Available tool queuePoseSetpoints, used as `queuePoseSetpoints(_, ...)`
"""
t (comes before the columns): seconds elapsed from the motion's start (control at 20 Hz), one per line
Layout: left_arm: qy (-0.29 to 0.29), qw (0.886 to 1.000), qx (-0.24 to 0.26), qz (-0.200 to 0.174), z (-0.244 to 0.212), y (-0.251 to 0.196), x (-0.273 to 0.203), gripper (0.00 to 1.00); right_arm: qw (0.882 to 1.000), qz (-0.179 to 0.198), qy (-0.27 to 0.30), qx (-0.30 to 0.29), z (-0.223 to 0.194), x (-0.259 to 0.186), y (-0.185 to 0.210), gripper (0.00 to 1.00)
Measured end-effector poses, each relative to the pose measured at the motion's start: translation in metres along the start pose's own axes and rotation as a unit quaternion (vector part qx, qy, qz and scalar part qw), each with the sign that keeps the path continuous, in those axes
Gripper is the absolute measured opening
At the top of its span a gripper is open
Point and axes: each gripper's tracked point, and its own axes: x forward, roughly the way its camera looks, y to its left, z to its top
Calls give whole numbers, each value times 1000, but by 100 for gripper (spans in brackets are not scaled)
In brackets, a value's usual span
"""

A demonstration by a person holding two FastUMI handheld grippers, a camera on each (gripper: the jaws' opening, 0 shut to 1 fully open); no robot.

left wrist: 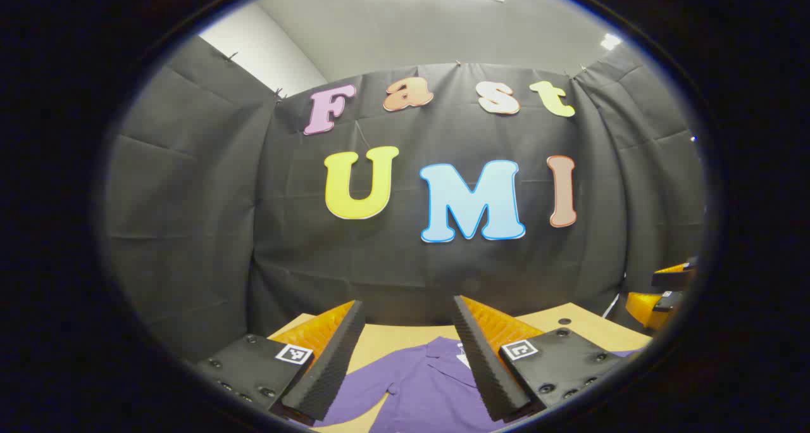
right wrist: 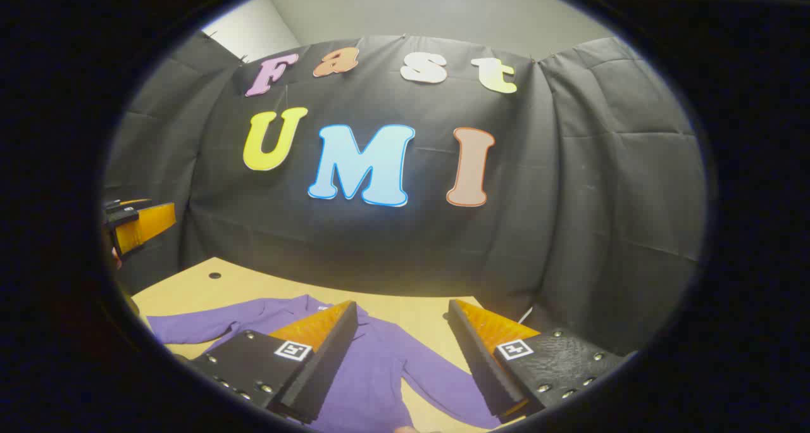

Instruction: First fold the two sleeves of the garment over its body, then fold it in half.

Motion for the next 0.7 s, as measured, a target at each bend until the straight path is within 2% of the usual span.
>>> queuePoseSetpoints(0.7,6,1000,0,-14,-4,-8,-2,94,1000,-10,4,10,-4,-4,-7,91)
